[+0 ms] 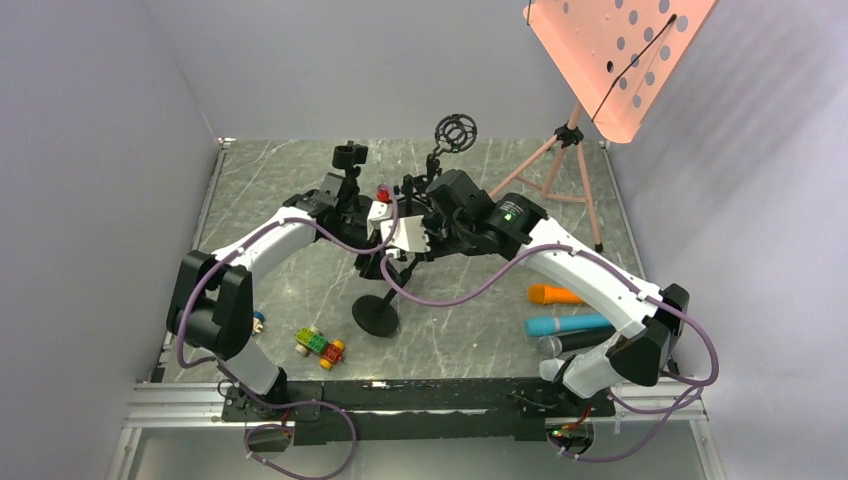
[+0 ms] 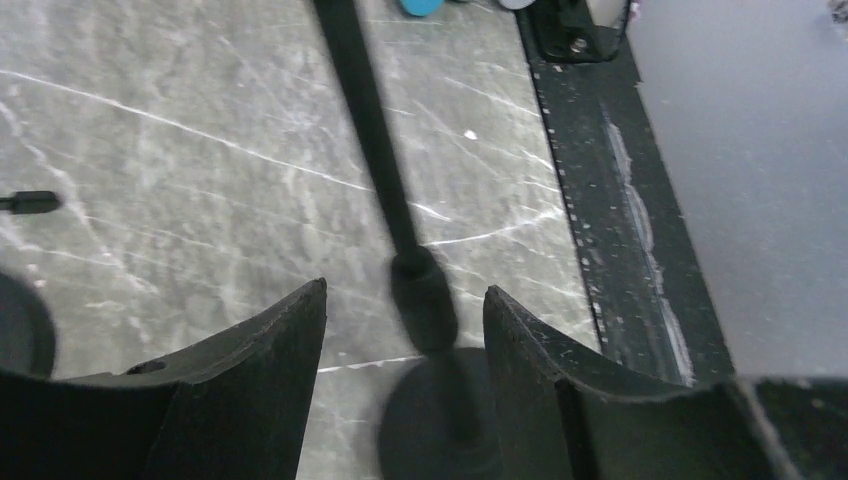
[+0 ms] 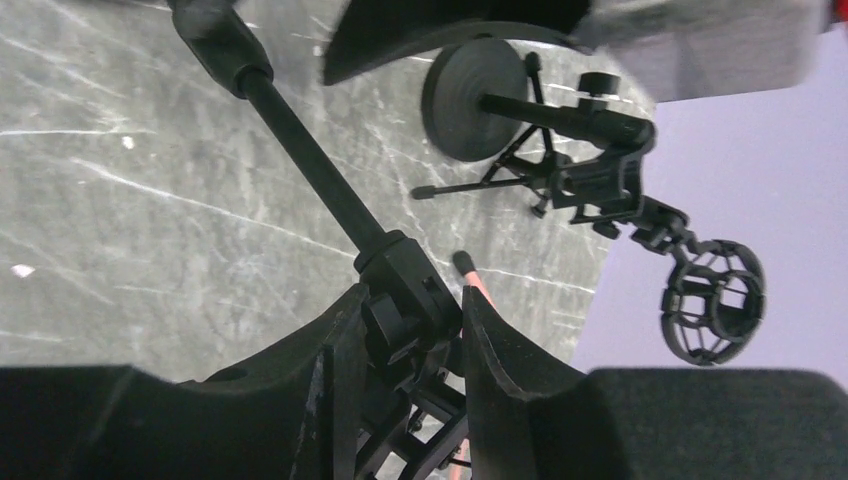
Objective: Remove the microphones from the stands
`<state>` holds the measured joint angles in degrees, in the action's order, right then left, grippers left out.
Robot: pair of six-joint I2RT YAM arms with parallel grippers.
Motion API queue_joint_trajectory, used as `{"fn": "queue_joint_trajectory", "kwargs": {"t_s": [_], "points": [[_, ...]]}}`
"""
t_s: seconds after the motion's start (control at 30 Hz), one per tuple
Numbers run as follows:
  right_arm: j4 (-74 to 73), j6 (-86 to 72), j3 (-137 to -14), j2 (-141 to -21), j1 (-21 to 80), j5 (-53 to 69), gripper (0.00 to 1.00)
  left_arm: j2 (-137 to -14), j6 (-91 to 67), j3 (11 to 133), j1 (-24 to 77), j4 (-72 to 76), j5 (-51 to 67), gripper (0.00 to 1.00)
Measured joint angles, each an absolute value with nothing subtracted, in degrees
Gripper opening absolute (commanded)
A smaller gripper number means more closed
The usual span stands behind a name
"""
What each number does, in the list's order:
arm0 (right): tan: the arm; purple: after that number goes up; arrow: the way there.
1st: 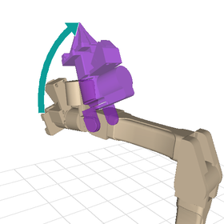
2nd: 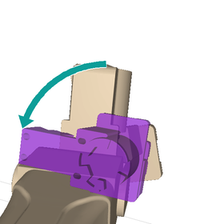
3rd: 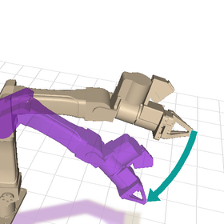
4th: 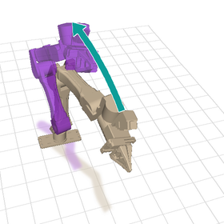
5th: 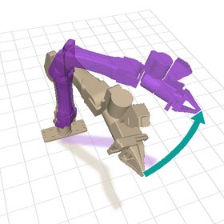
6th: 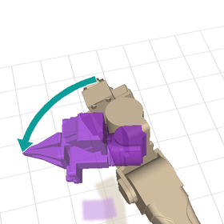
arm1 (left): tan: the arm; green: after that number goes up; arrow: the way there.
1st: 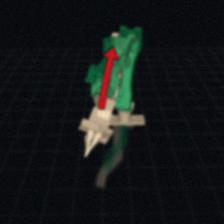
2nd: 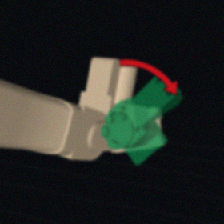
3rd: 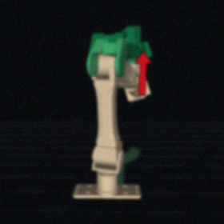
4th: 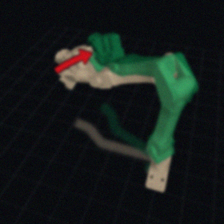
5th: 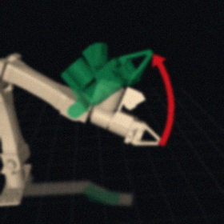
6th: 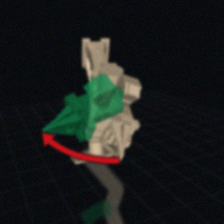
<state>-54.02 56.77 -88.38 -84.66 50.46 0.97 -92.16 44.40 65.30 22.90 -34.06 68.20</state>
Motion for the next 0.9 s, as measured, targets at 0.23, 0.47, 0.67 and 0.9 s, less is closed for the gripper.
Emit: {"fn": "queue_joint_trajectory", "kwargs": {"t_s": [0.23, 0.47, 0.67, 0.9], "points": [[-50.3, 57.3, -88.4, -84.8, 50.5, -1.4, 0.0, -96.4, 58.9, 72.8, 22.2, -53.1, 69.7, 0.52], [-50.3, 56.5, -88.4, -85.5, 50.6, -2.0, 0.0, -92.0, 36.8, 58.8, 22.2, -24.8, 69.3, 0.1], [-51.3, 54.8, -88.7, -85.6, 50.2, -3.8, 0.0, -87.0, 16.8, 50.2, 23.8, -3.5, 63.7, 0.0], [-59.6, 45.2, -100.3, -92.0, 47.2, -4.4, 0.0, -82.1, 8.2, 44.1, 28.0, 13.0, 49.9, 0.0]]}}
